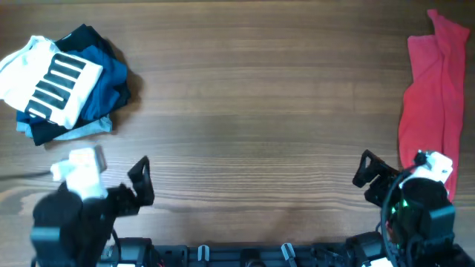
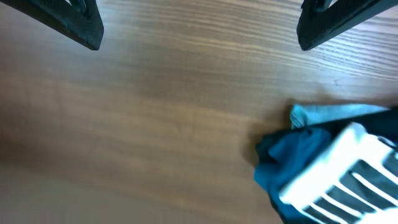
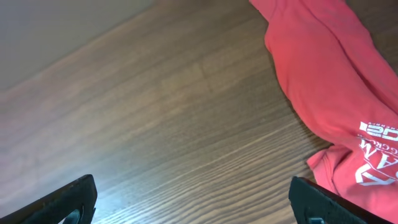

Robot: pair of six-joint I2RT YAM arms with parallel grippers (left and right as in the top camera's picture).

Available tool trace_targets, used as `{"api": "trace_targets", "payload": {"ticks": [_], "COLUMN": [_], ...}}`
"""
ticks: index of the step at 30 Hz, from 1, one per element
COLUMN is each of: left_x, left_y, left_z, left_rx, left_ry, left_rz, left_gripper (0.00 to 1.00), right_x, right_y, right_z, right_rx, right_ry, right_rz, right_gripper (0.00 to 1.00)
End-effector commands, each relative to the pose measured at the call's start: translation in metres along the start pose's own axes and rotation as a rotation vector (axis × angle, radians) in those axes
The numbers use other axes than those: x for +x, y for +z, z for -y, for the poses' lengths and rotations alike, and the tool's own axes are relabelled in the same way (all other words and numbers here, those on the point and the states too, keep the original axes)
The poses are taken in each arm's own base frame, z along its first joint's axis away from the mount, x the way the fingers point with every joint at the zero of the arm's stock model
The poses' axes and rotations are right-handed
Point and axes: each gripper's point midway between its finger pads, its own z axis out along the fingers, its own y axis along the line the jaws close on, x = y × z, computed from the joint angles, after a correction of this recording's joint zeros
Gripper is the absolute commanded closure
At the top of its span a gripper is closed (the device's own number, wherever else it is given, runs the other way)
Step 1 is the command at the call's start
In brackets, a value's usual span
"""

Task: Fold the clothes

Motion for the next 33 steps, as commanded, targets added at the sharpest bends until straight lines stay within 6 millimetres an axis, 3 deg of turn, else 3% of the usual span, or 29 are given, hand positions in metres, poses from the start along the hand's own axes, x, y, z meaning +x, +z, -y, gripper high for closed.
{"api": "trace_targets", "payload": {"ticks": [1, 8, 16, 25, 33], "left_x": [0.008, 0.025, 0.029, 0.054, 0.055], "left_y": [-0.008, 0.004, 0.004, 0.004, 0.004], "left_z": [-0.012, -0.016, -0.016, -0.023, -0.023], "left_rx": [-0.031, -0.033, -0.031, -0.062, -0.063], "left_ry": [-0.06, -0.059, -0.059, -0.058, -0.059], "left_rz": [0.086, 0.077, 0.058, -0.044, -0.049], "left_gripper": [0.0, 0.0, 0.0, 0.0, 0.0], "right_x": [-0.002, -0.004, -0.002, -0.002, 0.003], "right_y": [-0.009, -0.008, -0.008, -0.008, -0.007], "right_z": [0.008, 0.009, 0.01, 0.01, 0.016], "right_rx": [-0.008, -0.038, -0.035, -0.034, -0.004], "right_ry": [0.04, 0.042, 0.039, 0.039, 0.027], "right_rz": [0.059, 0.125, 0.119, 0.117, 0.104], "right_gripper": [0.0, 0.0, 0.0, 0.0, 0.0]}}
